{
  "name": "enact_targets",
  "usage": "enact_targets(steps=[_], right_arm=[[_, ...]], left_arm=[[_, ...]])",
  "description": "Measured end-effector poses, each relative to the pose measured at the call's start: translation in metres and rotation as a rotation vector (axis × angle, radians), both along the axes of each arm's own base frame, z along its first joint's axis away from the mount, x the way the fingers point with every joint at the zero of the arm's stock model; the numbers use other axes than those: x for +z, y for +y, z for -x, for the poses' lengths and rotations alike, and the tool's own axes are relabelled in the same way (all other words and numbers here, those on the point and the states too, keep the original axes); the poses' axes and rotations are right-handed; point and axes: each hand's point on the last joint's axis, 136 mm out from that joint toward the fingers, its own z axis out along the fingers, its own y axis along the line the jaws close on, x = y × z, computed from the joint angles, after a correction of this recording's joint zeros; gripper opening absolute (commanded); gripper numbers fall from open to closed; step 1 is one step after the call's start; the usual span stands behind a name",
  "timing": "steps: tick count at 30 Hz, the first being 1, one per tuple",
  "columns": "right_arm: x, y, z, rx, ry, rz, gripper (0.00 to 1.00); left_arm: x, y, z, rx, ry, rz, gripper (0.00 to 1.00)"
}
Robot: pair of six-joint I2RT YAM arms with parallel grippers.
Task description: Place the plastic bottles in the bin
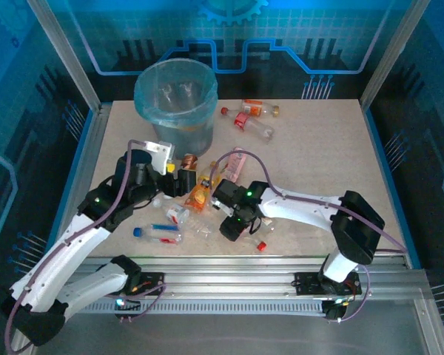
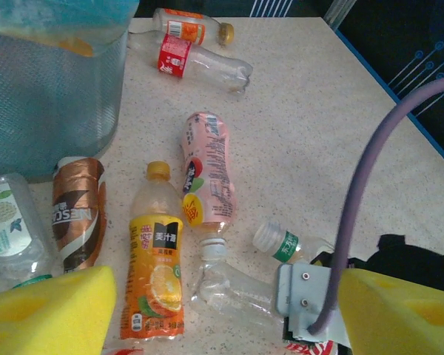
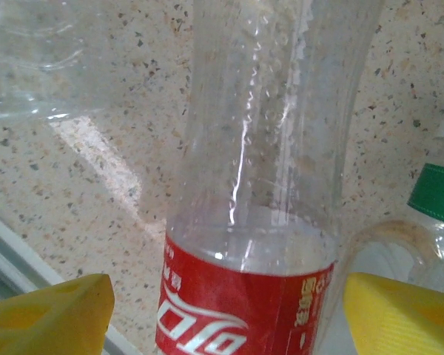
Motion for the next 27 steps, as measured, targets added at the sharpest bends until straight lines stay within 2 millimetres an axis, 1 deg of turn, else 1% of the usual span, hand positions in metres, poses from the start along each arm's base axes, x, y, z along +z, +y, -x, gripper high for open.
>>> enact_targets(steps=[7, 11, 15, 18, 20, 22, 25, 27], right_arm=[[-0.016, 0.002, 0.001, 0.012, 0.006, 0.050, 0.82], [-0.023, 0.002, 0.001, 0.012, 0.008, 0.075, 0.75], [-0.023, 0.002, -0.001, 0.002, -0.002, 0.077, 0.66], [-0.021, 0.001, -0.002, -0.005, -0.007, 0.074, 0.62], [-0.016, 0.000, -0.001, -0.009, -0.012, 0.069, 0.61], [-0.005, 0.000, -0.001, -0.015, -0.024, 0.043, 0.60], [0.025, 0.000, -0.001, -0.028, -0.063, -0.029, 0.58], [0.049, -0.002, 0.000, -0.039, -0.099, -0.088, 0.57]], left_arm=[[-0.007, 0.005, 0.002, 0.017, 0.012, -0.018, 0.80], [-0.007, 0.005, 0.002, 0.017, 0.012, -0.018, 0.80], [-0.007, 0.005, 0.002, 0.017, 0.012, -0.018, 0.80], [-0.007, 0.005, 0.002, 0.017, 0.012, -0.017, 0.80], [-0.006, 0.005, 0.002, 0.016, 0.011, -0.016, 0.80], [-0.004, 0.005, 0.002, 0.016, 0.006, -0.013, 0.80], [0.007, 0.004, 0.001, 0.018, -0.014, 0.002, 0.84], [0.018, 0.003, 0.000, 0.015, -0.035, 0.016, 0.86]])
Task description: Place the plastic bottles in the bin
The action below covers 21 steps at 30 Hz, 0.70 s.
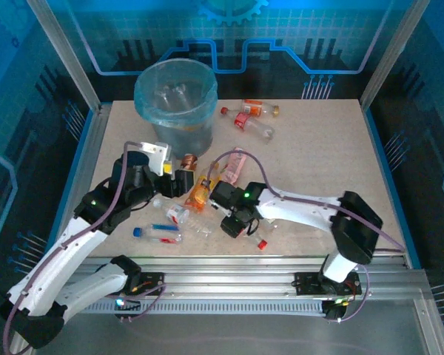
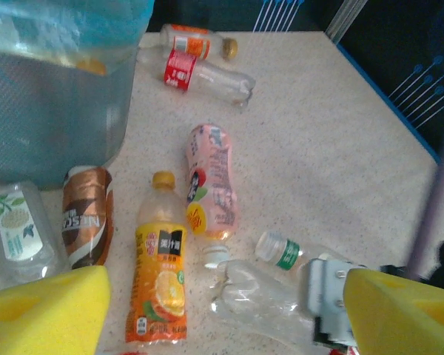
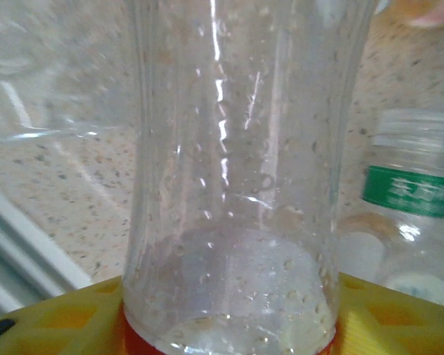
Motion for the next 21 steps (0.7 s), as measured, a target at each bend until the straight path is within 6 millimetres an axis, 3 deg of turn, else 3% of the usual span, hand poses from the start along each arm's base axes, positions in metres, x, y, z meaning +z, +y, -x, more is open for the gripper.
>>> enact_targets(steps=[4, 12, 21], right_arm=[[0.040, -0.007, -0.001, -0.013, -0.080, -0.088, 0.56], [0.108, -0.017, -0.017, -0.041, -0.236, -0.286, 0.54], [0.179, 0.001, -0.030, -0.001, -0.365, -0.517, 0.53]], left_arm=[[0.020, -0.007, -0.006, -0.014, -0.041, 0.042, 0.88], [0.054, -0.044, -0.015, -0.132, -0.052, 0.213, 0.93], [0.045, -0.077, -0.018, -0.256, 0.050, 0.295, 0.95]])
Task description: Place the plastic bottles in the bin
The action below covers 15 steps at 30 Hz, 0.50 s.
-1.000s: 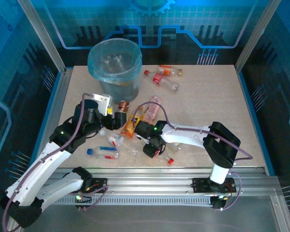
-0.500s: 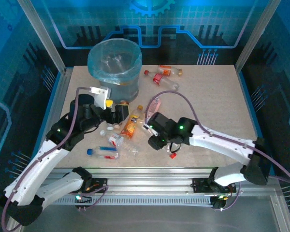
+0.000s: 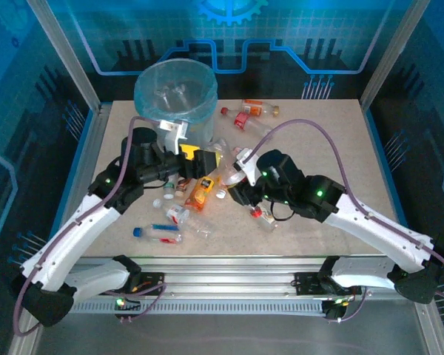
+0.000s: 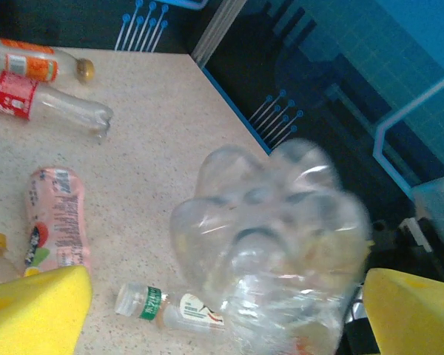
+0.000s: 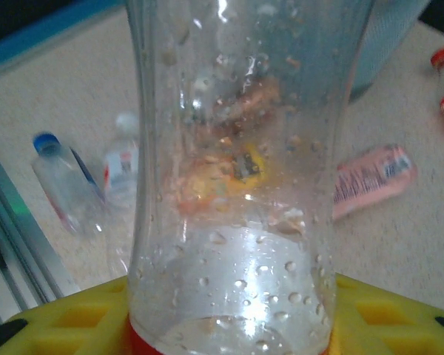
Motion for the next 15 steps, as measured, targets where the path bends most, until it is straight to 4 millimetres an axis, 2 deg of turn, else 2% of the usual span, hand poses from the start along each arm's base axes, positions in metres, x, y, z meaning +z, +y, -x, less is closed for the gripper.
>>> enact_targets(steps=[2, 5, 7, 11, 15], right_arm=[[0.006, 0.004, 0.000, 0.011, -0.007, -0.024, 0.53], [0.013, 0.011, 0.001, 0.036, -0.012, -0.058, 0.53], [0.014, 0.015, 0.002, 0.052, -0.007, -0.068, 0.53], [0.014, 0.021, 0.002, 0.071, 0.001, -0.078, 0.53], [0.013, 0.024, 0.002, 0.079, 0.004, -0.081, 0.55]], left_arm=[[0.002, -0.004, 0.001, -0.017, 0.007, 0.018, 0.93], [0.008, -0.007, 0.002, -0.032, 0.001, 0.045, 0.84], [0.011, -0.009, 0.002, -0.041, 0.003, 0.064, 0.78], [0.013, -0.014, -0.001, -0.054, 0.001, 0.084, 0.74], [0.015, -0.016, -0.002, -0.059, 0.008, 0.100, 0.63]])
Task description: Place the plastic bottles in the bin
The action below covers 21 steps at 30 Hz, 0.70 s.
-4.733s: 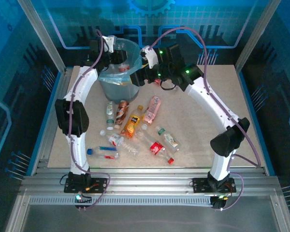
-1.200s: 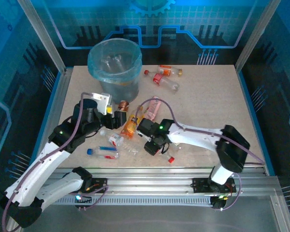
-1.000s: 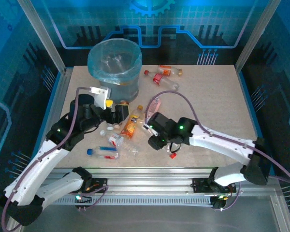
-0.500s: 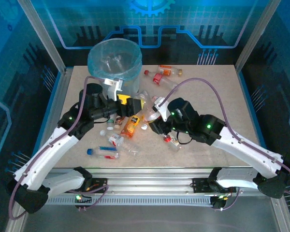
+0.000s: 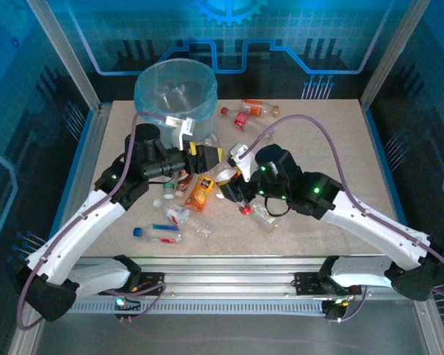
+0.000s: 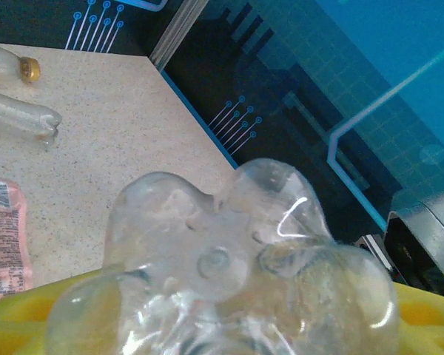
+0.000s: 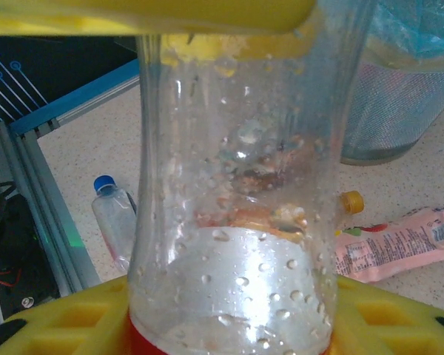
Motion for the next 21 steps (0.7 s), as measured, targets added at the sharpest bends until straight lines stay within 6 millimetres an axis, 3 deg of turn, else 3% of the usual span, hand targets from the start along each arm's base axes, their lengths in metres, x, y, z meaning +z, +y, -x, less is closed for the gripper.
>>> enact_targets(steps=[2, 6, 11, 17, 21], right_arm=[[0.001, 0.000, -0.002, -0.005, 0.000, 0.000, 0.56], [0.006, 0.000, -0.008, -0.015, -0.012, -0.001, 0.68], [0.031, 0.004, -0.023, -0.030, -0.065, -0.038, 0.90], [0.085, 0.003, -0.049, -0.078, -0.178, -0.112, 0.96], [0.120, -0.002, -0.063, -0.112, -0.257, -0.157, 0.99]], left_arm=[[0.000, 0.000, -0.001, 0.002, 0.000, 0.000, 0.57], [0.006, 0.001, -0.005, 0.017, -0.016, -0.003, 0.56], [0.034, 0.008, -0.015, 0.084, -0.075, -0.011, 0.54], [0.105, 0.042, -0.043, 0.272, -0.230, -0.019, 0.53], [0.156, 0.091, -0.080, 0.481, -0.312, -0.006, 0.51]])
